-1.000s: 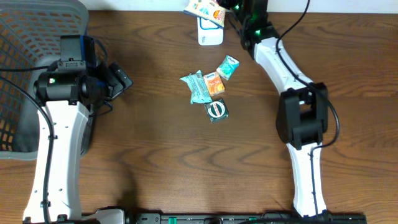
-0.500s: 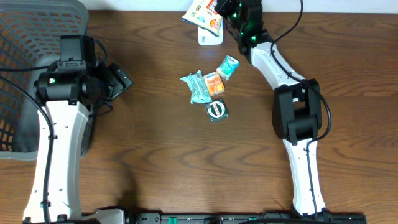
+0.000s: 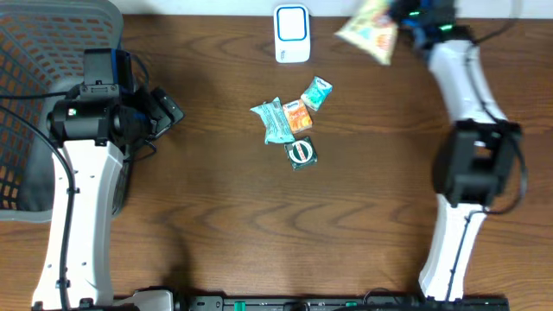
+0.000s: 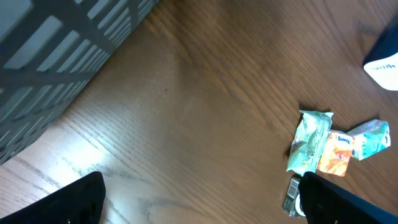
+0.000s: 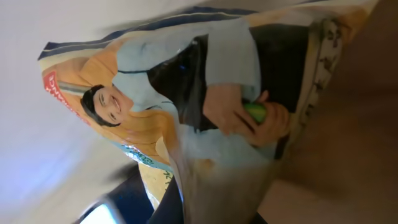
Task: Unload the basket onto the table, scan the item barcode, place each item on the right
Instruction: 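Carry the bag right and drop it at the table's top-right corner, then swing the right gripper back toward the items by the scanner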
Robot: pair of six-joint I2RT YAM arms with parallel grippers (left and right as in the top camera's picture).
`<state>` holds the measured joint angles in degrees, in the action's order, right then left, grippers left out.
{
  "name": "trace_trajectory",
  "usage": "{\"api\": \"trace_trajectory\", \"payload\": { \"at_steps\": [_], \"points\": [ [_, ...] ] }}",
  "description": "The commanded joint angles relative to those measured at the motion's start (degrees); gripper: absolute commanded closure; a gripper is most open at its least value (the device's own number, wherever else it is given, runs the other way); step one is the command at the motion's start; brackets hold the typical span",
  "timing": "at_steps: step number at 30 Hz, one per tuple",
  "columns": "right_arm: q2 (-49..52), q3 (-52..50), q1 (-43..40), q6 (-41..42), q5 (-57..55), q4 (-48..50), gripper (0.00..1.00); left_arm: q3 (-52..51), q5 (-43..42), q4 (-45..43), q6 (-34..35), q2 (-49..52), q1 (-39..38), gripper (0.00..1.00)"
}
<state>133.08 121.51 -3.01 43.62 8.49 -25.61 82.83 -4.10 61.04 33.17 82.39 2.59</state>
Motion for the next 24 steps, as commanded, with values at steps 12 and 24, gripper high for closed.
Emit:
{"api": "trace_trajectory", "payload": {
  "at_steps": [12, 24],
  "points": [
    [-6.8, 1.5, -13.1, -24.6, -24.0, -14.4, 0.01, -0.1, 0.7, 0.0, 0.0, 0.0, 0.3, 0.02],
    [-6.8, 1.5, -9.4, -26.1, 21.5, -22.7, 0.07, -0.1, 0.7, 0.0, 0.1, 0.0, 0.3, 0.02]
  ]
}}
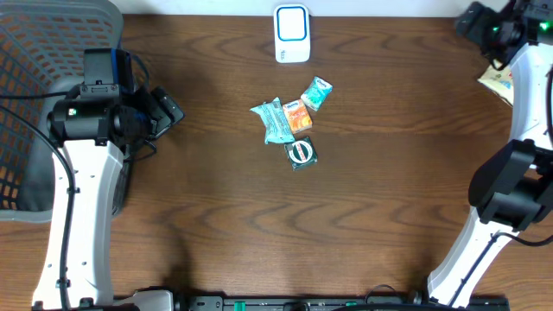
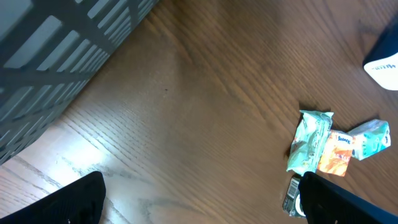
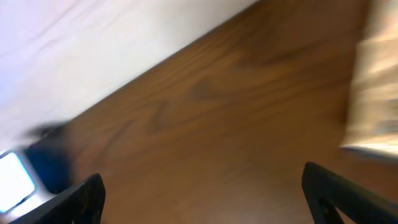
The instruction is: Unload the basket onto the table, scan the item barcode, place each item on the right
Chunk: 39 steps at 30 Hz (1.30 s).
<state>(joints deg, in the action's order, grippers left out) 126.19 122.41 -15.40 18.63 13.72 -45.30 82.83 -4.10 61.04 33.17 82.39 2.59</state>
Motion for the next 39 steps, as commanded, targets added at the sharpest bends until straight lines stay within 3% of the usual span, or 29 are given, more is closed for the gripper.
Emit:
{"api": "trace_trajectory", "payload": {
  "at_steps": [1, 7, 14, 20, 27, 31, 39],
  "points": [
    [0.2, 0.6, 4.0, -1.1, 16.7, -4.7, 0.07, -0.1, 0.7, 0.0, 0.1, 0.0, 0.3, 0.02],
    [0.5, -0.5, 11.6, -1.1, 12.2, -11.0, 0.16, -0.1, 0.7, 0.0, 0.0, 0.0, 0.3, 0.02],
    [0.5, -4.0, 22.0, -1.1, 1.6, -9.1, 0.20, -0.1, 0.7, 0.0, 0.1, 0.0, 0.3, 0.02],
    [0.5, -9.5, 29.7, -0.2, -5.8, -1.6, 0.53, -0.1, 0.7, 0.0, 0.1, 0.0, 0.3, 0.02],
    [0.5, -17.6, 36.6, 2.9, -15.6, 7.3, 0.75, -0.1, 0.7, 0.0, 0.1, 0.0, 0.3, 0.02],
    [0.5, -21.6, 38.5, 5.6, -19.6, 12.0, 0.77, -0.1, 0.7, 0.0, 0.1, 0.0, 0.3, 0.02],
    [0.5, -29.2, 40.2, 5.5, -21.0, 20.0, 0.67, -0.1, 0.7, 0.0, 0.1, 0.0, 0.3, 0.02]
  ]
}}
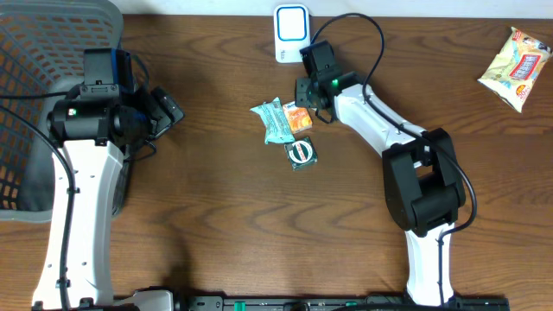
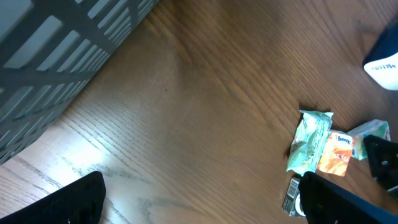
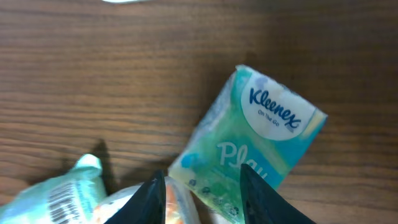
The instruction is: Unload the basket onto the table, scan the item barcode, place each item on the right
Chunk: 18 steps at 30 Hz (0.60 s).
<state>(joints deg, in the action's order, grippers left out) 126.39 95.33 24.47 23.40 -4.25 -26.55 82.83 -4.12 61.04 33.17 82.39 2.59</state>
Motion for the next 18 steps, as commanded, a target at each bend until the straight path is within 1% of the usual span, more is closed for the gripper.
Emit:
{"api": "trace_trajectory", "payload": {
  "at_steps": [1, 6, 10, 12, 16, 18],
  "points": [
    [0.4, -3.1, 0.3, 0.5, -4.3, 2.0, 0.67, -0.1, 0.7, 0.0, 0.1, 0.0, 0.3, 0.02],
    [0.4, -4.8, 0.3, -0.2, -9.6, 1.2, 0.73, -0.1, 0.7, 0.0, 0.1, 0.0, 0.3, 0.02],
    [0.4, -4.6, 0.3, -0.1, -17.0, -3.4, 0.82, -0.1, 0.7, 0.0, 0.1, 0.0, 0.3, 0.02],
    [0.3, -4.0, 0.3, -0.1, -18.9, -7.0, 0.87, -0.1, 0.7, 0.0, 0.1, 0.0, 0.3, 0.02],
    [-0.2, -3.1, 0.3, -0.1, -20.3, -13.6, 0.89, -0.1, 0.7, 0.0, 0.1, 0.0, 0.3, 0.02],
    [-1.1, -3.1, 0.3, -0.1, -20.3, -16.3, 0.87, -0.1, 0.7, 0.0, 0.1, 0.0, 0.3, 0.02]
  ]
}}
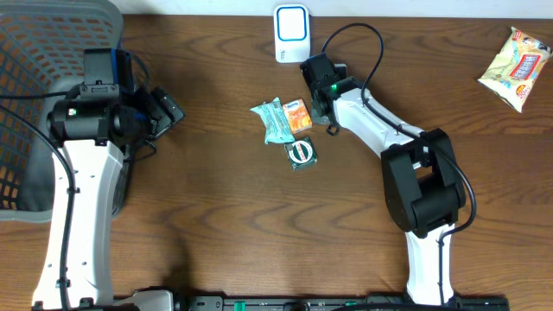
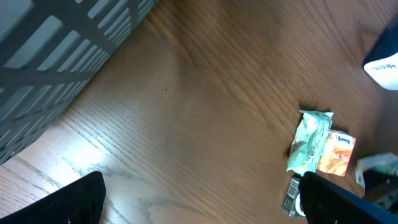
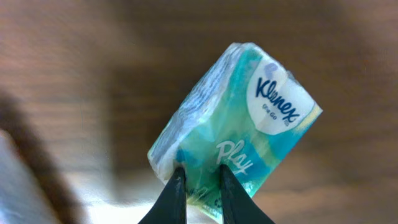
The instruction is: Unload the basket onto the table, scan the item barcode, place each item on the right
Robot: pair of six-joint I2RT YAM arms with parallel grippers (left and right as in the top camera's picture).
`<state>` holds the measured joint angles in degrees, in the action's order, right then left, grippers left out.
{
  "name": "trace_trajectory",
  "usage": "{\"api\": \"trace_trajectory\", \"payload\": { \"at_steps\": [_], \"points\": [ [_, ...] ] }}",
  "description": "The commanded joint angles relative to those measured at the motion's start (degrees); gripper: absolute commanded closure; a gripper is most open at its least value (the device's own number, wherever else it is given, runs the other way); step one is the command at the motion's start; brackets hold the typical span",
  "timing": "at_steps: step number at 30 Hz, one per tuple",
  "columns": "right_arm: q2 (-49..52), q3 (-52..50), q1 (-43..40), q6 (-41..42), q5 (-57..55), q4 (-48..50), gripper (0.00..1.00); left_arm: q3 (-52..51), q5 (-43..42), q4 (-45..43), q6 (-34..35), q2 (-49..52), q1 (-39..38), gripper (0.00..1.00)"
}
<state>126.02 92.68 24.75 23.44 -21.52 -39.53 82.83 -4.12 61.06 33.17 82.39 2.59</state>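
My right gripper is shut on the lower edge of a teal Kleenex tissue pack, which hangs tilted above the blurred wood. Seen from overhead, that gripper sits just below the white scanner and hides the pack. Beside it lie a teal packet, an orange packet and a dark green round-labelled item. My left gripper stands open at the left, its fingers wide apart over bare wood.
A grey mesh basket fills the left edge beside the left arm. A yellow snack bag lies at the far right back corner. The white scanner shows at the right edge of the left wrist view.
My right gripper was open astride the Kleenex pack lying on the table; now it is shut on the pack and holds it off the wood. The left arm has not moved.
My right gripper held the yellow snack bag up near the scanner. Then the bag lay at the far right and the gripper was open above it. Later that gripper stood open over the Kleenex pack in the pile, and now grips it.
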Motion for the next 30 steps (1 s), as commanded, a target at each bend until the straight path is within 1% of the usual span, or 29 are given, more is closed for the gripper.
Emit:
{"api": "trace_trajectory", "payload": {
  "at_steps": [1, 2, 3, 5, 9, 13, 16, 20, 26, 28, 30],
  "points": [
    [-1.3, -0.5, 0.1, -0.2, -3.0, -4.3, 0.85, -0.1, 0.7, 0.0, 0.1, 0.0, 0.3, 0.03],
    [-1.9, -0.5, 0.1, -0.1, -3.0, -5.2, 0.79, -0.1, 0.7, 0.0, 0.1, 0.0, 0.3, 0.02],
    [-2.8, -0.5, 0.2, -0.2, -2.9, -6.0, 0.68, -0.1, 0.7, 0.0, 0.1, 0.0, 0.3, 0.02],
    [-4.4, -0.5, 0.4, -0.3, -3.0, -7.0, 0.52, -0.1, 0.7, 0.0, 0.1, 0.0, 0.3, 0.02],
    [-8.2, -0.5, 0.4, -0.3, -3.0, -7.3, 0.38, -0.1, 0.7, 0.0, 0.0, 0.0, 0.3, 0.02],
    [-9.4, -0.5, 0.3, -0.3, -2.1, -4.3, 0.31, -0.1, 0.7, 0.0, 0.1, 0.0, 0.3, 0.02],
    [-8.9, -0.5, 0.3, -0.2, -0.7, -3.0, 0.32, -0.1, 0.7, 0.0, 0.1, 0.0, 0.3, 0.02],
    [-6.9, -0.6, 0.3, 5.5, -0.6, -1.2, 0.32, -0.1, 0.7, 0.0, 0.1, 0.0, 0.3, 0.02],
    [-2.2, -0.6, -0.3, 9.0, -0.9, 2.8, 0.30, -0.1, 0.7, 0.0, 0.1, 0.0, 0.3, 0.02],
    [-0.8, -0.6, -0.8, 10.8, -0.8, 3.1, 0.32, -0.1, 0.7, 0.0, 0.1, 0.0, 0.3, 0.02],
    [0.2, -0.6, -1.3, 12.0, -0.6, 3.0, 0.37, -0.1, 0.7, 0.0, 0.0, 0.0, 0.3, 0.02]
  ]
}}
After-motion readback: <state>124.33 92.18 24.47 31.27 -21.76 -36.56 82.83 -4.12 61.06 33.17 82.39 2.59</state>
